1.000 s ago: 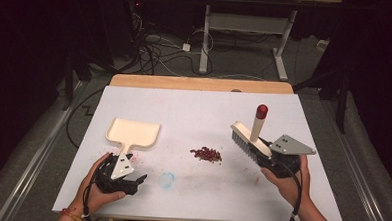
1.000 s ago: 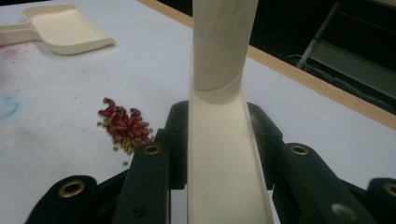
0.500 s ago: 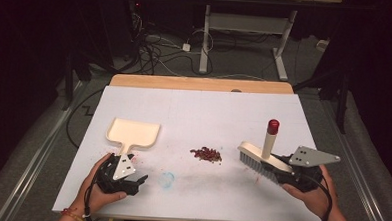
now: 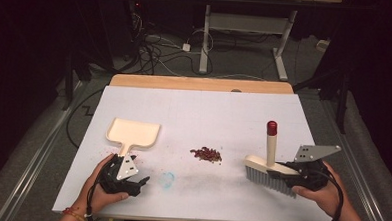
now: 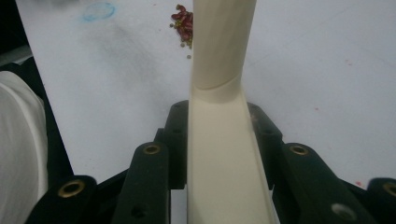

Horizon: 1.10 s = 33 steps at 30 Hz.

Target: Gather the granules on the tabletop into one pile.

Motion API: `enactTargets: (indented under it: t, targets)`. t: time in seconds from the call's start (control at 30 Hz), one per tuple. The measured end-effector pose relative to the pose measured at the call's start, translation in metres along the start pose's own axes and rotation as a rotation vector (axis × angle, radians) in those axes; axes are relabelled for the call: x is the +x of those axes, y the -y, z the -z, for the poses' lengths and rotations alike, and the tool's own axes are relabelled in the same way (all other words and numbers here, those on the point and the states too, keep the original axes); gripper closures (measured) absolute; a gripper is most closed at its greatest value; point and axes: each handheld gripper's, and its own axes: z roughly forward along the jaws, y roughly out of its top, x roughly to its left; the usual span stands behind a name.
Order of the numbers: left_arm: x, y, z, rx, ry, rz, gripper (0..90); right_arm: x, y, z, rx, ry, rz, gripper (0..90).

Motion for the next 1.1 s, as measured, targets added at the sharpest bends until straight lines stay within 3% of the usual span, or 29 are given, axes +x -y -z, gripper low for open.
enactTargets:
  t: [0.23,0.4,0.73,1.0,1.1]
  targets:
    - [-0.001,0.0,-0.002,0.014,0.007,-0.006,18.6,-0.024,-0.008,-0.013,0.037,0.001,-0.017,67.0]
    - [-0.002,0.0,-0.003,0.023,0.01,-0.011,18.6,-0.043,-0.017,-0.024,0.063,-0.033,-0.023,65.2]
    - [-0.002,0.001,-0.004,0.031,0.011,-0.008,18.6,-0.07,-0.03,-0.046,0.086,0.007,-0.082,56.2]
    - [-0.002,0.001,-0.004,0.036,0.014,-0.014,18.6,-0.09,-0.026,-0.041,0.028,0.032,-0.157,46.9]
    - [-0.003,0.0,-0.005,0.035,0.018,-0.012,18.6,-0.099,-0.022,-0.037,0.008,0.062,-0.175,55.7]
